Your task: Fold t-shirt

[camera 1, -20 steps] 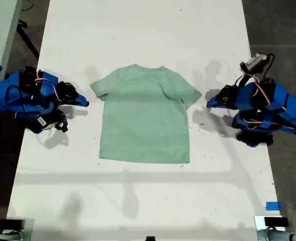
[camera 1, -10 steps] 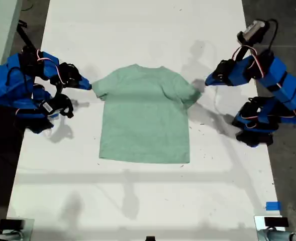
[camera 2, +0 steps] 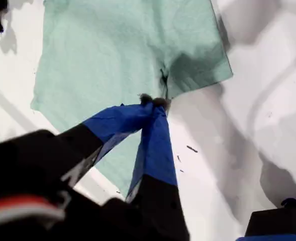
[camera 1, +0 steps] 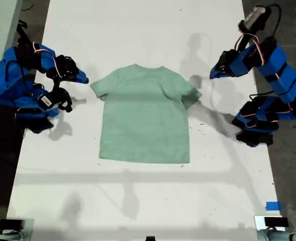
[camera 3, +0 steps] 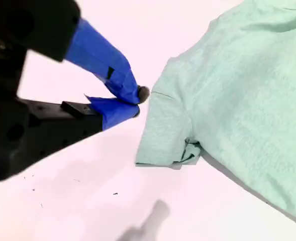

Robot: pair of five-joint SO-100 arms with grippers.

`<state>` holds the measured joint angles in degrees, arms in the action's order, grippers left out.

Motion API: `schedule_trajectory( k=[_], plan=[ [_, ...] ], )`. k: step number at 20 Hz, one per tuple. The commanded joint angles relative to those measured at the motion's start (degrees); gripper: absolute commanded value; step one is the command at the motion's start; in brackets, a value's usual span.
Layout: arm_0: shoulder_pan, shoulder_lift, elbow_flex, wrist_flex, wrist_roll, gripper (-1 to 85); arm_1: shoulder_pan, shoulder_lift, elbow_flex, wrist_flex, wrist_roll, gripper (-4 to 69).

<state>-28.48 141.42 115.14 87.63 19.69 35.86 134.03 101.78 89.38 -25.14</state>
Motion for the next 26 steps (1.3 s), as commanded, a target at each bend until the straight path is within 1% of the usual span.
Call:
schedule_trajectory(
  k=[1, 2, 4, 5, 7, 11, 13, 22, 26],
  plan=[
    [-1.0, -0.1, -3.2, 0.5, 0.3, 0.0, 0.5, -0.6, -2.0, 0.5, -2.7, 11.4],
    [-1.0, -0.1, -3.2, 0.6, 0.4, 0.0, 0.6, -0.8, -1.2, 0.1, -3.4, 18.7],
    [-1.0, -0.1, -2.9, 0.6, 0.4, 0.0, 1.4, -0.9, 0.5, -0.6, -5.9, 26.9],
    [-1.0, -0.1, -2.8, 0.6, 0.4, 0.0, 2.0, -0.8, 1.7, -0.9, -6.9, 29.2],
    [-1.0, -0.1, -2.6, 0.6, 0.5, 0.0, 3.1, 0.0, 4.0, -2.2, -9.0, 31.4],
    [-1.2, -0.2, -2.4, 0.6, 0.7, 0.0, 5.0, 1.1, 8.1, -5.0, -12.9, 32.6],
    [-1.4, -0.2, -2.4, 0.6, 0.8, 0.0, 6.0, 1.8, 11.4, -7.6, -14.9, 32.4],
    [-1.5, -1.4, -2.4, 0.2, 1.1, 0.0, 11.0, -0.7, 32.1, -27.3, -25.1, 32.2],
    [-1.6, -2.0, -2.2, -0.1, 1.1, 0.0, 13.1, -4.2, 36.1, -33.9, -29.4, 32.2]
  ],
)
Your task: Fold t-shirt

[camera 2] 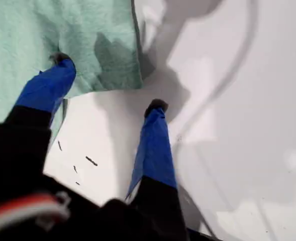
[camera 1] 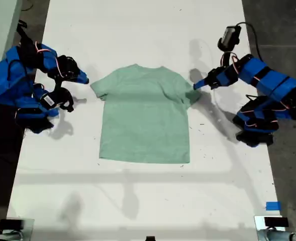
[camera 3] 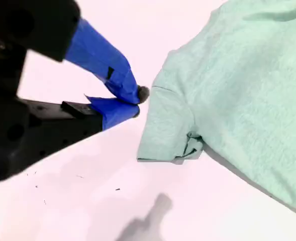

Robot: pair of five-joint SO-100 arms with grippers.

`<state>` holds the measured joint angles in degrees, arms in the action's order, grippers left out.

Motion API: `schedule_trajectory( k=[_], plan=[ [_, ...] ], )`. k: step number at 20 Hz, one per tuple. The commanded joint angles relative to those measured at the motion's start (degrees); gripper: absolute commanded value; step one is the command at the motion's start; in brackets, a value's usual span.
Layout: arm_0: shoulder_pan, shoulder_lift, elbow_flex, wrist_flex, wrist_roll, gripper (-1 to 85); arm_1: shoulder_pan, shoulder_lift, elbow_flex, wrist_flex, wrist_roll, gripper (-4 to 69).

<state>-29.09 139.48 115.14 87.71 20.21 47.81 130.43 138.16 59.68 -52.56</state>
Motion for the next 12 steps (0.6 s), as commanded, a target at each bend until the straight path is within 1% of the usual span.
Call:
schedule_trajectory(
  k=[1, 8, 12],
  plan=[
    [-1.0, -0.1, -2.1, -0.3, 0.5, 0.0, 1.1, -1.9, -0.1, -5.6, -2.5, 32.2],
    [-1.7, -0.2, -1.5, -0.3, 0.8, 0.0, -0.6, -12.6, -0.4, -13.3, -4.2, 32.3],
    [-2.4, -0.2, -0.9, -0.4, 1.2, 0.0, -2.8, -19.9, -3.8, -14.2, -5.0, 31.5]
  ],
)
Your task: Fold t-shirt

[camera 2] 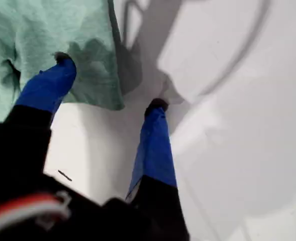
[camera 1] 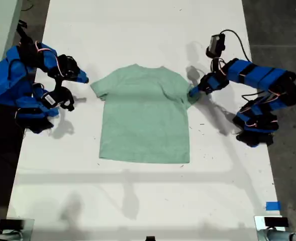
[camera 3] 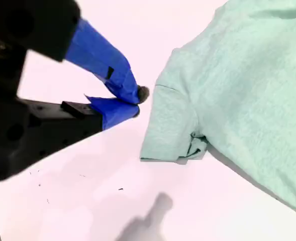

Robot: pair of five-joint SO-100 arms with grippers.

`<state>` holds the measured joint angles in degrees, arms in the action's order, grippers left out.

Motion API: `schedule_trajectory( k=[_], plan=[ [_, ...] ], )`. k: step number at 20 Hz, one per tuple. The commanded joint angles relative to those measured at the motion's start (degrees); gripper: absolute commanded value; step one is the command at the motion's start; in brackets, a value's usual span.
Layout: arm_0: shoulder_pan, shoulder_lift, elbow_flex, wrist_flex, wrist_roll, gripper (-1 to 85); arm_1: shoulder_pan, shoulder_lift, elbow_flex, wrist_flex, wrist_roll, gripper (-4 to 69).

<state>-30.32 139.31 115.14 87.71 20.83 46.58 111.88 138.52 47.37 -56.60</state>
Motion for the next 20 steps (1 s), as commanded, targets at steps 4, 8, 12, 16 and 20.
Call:
schedule_trajectory(
  k=[4, 8, 12, 16, 20],
  plan=[
    [-1.7, 0.0, -0.4, -0.4, 1.1, 0.0, -3.3, -7.1, -7.6, -1.8, -1.3, 13.5],
    [-2.0, 0.1, 0.4, -0.5, 1.3, 0.0, -3.1, -7.8, -8.2, -1.8, -0.9, -1.2],
    [-2.1, 0.8, 0.9, -0.5, 1.4, 0.0, -3.0, -7.8, -8.5, -1.3, -1.1, -1.3],
    [-2.1, 1.9, 1.8, -0.4, 1.4, 0.0, -2.6, -7.4, -11.8, 3.8, 1.9, -1.4],
    [-2.5, 4.0, 2.8, 0.3, 1.4, 0.0, -2.5, -2.8, -23.2, 23.2, 12.1, -1.5]
  ],
)
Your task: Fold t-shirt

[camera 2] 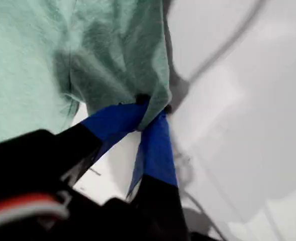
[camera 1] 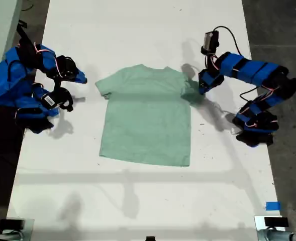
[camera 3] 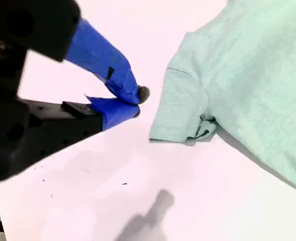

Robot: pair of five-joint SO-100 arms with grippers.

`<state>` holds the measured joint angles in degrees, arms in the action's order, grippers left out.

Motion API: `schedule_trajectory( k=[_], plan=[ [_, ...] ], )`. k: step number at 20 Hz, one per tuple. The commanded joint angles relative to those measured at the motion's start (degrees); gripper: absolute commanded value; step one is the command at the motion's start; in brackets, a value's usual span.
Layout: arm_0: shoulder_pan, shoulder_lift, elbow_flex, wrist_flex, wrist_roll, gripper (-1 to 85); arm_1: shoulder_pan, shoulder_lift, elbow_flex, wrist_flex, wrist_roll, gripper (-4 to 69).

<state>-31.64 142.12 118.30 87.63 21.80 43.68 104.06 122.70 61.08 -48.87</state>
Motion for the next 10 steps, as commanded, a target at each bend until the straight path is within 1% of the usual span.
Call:
schedule_trajectory(
  k=[1, 3, 4, 8, 10],
  plan=[
    [-1.4, 1.9, 0.2, 0.4, 0.4, 0.0, -0.5, 7.5, -10.1, 12.9, 6.1, -1.5],
    [-1.7, 2.5, 0.5, 0.4, 0.4, 0.0, -1.9, 9.1, -15.3, 17.3, 7.9, -1.5],
    [-1.7, 2.5, 0.6, 0.3, 0.4, 0.0, -2.9, 8.9, -17.5, 18.2, 8.7, -1.5],
    [-1.7, 2.5, 0.8, -0.1, 0.4, 0.0, -8.6, 3.6, -26.9, 17.6, 12.4, -1.5],
    [-1.6, 2.5, 1.1, -0.3, 0.4, 0.0, -12.9, -1.6, -34.4, 16.6, 14.9, -1.5]
  ],
)
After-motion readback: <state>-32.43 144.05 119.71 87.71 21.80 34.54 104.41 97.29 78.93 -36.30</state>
